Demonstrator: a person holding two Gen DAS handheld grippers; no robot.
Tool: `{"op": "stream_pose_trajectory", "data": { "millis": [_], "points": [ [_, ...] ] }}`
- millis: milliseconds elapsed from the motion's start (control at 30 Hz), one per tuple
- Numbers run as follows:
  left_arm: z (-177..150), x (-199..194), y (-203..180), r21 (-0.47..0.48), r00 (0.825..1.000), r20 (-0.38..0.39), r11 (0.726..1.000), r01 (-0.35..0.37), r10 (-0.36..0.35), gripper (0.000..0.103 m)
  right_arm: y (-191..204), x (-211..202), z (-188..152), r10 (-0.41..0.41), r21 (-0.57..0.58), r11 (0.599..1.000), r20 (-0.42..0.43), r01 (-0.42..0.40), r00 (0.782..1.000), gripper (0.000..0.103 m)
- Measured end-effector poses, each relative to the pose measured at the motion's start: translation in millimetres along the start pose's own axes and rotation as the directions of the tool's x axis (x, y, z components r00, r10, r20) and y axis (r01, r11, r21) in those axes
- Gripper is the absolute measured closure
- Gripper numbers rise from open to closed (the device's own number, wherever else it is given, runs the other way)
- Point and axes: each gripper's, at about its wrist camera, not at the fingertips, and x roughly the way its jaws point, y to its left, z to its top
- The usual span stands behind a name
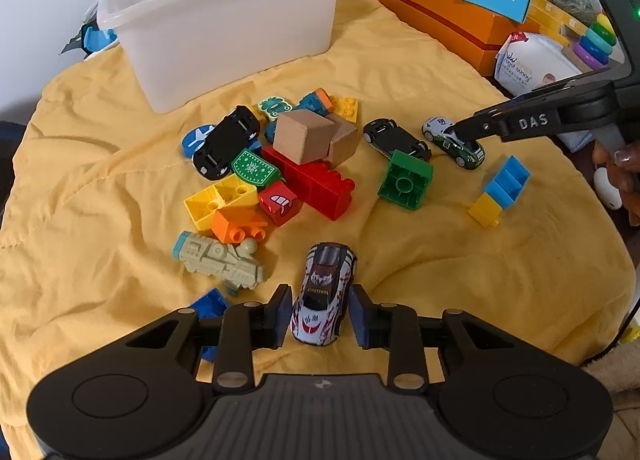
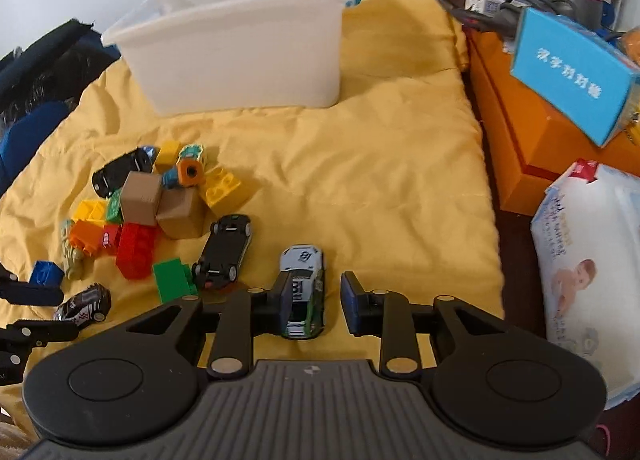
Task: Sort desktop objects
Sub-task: 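Grasp the white race car with the left tool while the right tool grasps the silver car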
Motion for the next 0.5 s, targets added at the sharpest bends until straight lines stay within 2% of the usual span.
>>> {"op": "stream_pose_trajectory", "data": {
  "millis": [100,200,300,433,500],
  "points": [
    [2,10,-2,0.012,1.000,-0.018,1.000,-0.005,0.005,0.066,0,6,0,-0.003,-0.010,1.000,0.000,0.003,1.000,0.063],
    [1,16,-1,-0.014,0.999,-0.039,1.000,0.020,-0.020,0.068,2,12,1,0.007,-0.023,1.000,0.001,-0.007,1.000,0.053],
    [0,15,-2,-0.005,0.999,-0.038,1.000,0.020,-0.020,0.068,3,13,-1,0.026,-0.011,1.000,-0.012,-0.026,1.000,0.055],
    [-2,13,-3,0.012,0.999,-0.034,1.000,0.024,-0.023,0.068,7,6,-1,-0.057,-0.043,0.997,0.014,0.058,0.998,0.055],
    [-2,11,-3,0.022,0.999,-0.026,0.999,0.023,-0.022,0.067,2,2,-1,-0.065,-0.029,0.997,0.023,0.066,0.998,0.055]
  ]
}}
